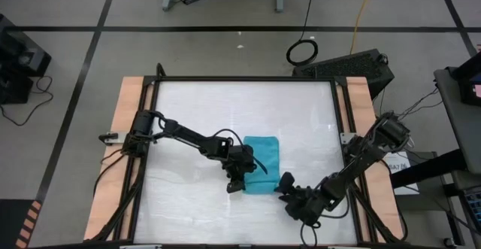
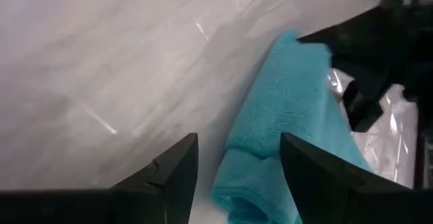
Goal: Roll towel
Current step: Roll the blue towel
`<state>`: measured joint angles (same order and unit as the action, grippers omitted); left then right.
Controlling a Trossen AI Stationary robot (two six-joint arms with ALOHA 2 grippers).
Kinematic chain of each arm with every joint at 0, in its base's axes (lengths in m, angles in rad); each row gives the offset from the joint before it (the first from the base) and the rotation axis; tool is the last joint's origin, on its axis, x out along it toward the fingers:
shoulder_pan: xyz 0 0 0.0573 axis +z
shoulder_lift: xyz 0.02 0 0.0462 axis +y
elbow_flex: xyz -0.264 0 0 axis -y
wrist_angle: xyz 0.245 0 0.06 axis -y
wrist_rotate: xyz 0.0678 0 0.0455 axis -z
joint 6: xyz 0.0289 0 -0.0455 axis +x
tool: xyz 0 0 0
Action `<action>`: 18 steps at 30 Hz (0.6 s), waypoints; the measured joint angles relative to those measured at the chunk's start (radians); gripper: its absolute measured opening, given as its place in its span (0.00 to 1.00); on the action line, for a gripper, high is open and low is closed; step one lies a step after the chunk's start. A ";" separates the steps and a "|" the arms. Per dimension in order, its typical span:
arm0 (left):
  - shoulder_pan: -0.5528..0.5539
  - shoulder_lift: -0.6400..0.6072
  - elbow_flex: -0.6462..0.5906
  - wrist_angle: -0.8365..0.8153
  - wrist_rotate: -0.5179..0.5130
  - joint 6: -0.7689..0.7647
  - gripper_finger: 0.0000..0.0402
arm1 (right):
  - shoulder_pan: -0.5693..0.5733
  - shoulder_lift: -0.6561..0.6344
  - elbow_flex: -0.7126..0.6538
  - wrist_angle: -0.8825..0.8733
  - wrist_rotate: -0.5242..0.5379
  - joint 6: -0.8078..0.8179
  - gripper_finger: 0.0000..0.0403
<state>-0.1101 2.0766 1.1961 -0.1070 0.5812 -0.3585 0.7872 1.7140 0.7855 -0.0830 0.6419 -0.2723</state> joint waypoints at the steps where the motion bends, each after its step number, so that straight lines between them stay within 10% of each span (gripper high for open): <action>1: 0.000 0.000 0.000 0.000 0.000 0.000 0.02 | -0.001 0.011 0.000 -0.001 0.002 -0.007 0.49; 18: -0.001 0.001 0.000 -0.010 -0.011 0.050 0.15 | -0.102 0.061 0.004 -0.050 0.005 0.185 0.48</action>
<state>-0.1108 2.0777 1.1957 -0.1171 0.5699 -0.3082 0.6850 1.7748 0.7894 -0.1333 0.6474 -0.0875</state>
